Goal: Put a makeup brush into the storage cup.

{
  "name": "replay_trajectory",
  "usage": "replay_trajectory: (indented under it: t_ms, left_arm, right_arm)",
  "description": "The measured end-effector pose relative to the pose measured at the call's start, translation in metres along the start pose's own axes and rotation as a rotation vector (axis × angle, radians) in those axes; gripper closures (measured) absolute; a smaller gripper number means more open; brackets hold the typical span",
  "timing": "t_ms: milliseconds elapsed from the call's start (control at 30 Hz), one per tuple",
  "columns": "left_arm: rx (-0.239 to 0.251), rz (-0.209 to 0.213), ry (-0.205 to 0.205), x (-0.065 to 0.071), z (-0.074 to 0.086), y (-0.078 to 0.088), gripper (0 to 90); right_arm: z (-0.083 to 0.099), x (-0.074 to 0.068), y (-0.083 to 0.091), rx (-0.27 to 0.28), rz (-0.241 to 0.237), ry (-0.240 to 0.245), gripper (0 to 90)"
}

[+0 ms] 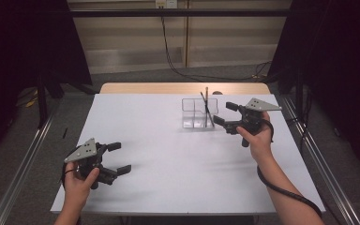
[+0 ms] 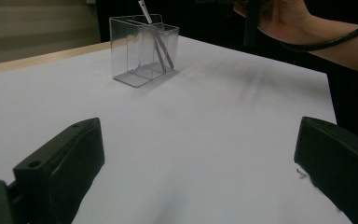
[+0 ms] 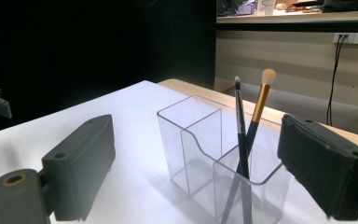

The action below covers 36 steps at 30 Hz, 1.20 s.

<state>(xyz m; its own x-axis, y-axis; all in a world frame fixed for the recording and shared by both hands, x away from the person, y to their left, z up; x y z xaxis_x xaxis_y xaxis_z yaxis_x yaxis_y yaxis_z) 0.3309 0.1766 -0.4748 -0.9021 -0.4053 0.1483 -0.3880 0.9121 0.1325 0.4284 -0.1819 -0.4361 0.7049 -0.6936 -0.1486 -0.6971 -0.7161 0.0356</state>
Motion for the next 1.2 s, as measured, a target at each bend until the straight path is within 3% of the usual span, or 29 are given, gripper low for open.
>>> replay_trajectory:
  t_ms: [400, 933, 1200]
  left_arm:
    - [0.001, -0.002, -0.003, 0.0, -0.001, 0.0, 1.6]
    - [0.0, -0.002, -0.003, 0.001, -0.001, 0.0, 1.5]
    - [-0.001, -0.001, -0.005, 0.001, -0.001, 0.0, 1.5]
  right_arm:
    - [0.008, -0.007, 0.018, -0.016, -0.028, 0.012, 4.7]
    - [0.023, -0.017, 0.038, -0.052, -0.035, 0.045, 4.4]
    - [0.029, -0.021, 0.046, -0.048, -0.039, 0.038, 4.4]
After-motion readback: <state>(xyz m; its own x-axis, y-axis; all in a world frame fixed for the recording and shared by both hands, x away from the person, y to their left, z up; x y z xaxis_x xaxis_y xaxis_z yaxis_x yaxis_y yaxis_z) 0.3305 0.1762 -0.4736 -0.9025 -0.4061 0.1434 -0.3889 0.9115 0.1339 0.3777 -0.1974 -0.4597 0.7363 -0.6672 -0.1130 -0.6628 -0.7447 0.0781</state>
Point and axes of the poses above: each handheld gripper's, and its own axes: y roughly backward along the jaws, z roughly out of its underside, x roughly to its right, the point moved 9 cm from there along -y, roughly forward along the jaws, and after that the axes turned 8 degrees about x, right-handed, at the moved point
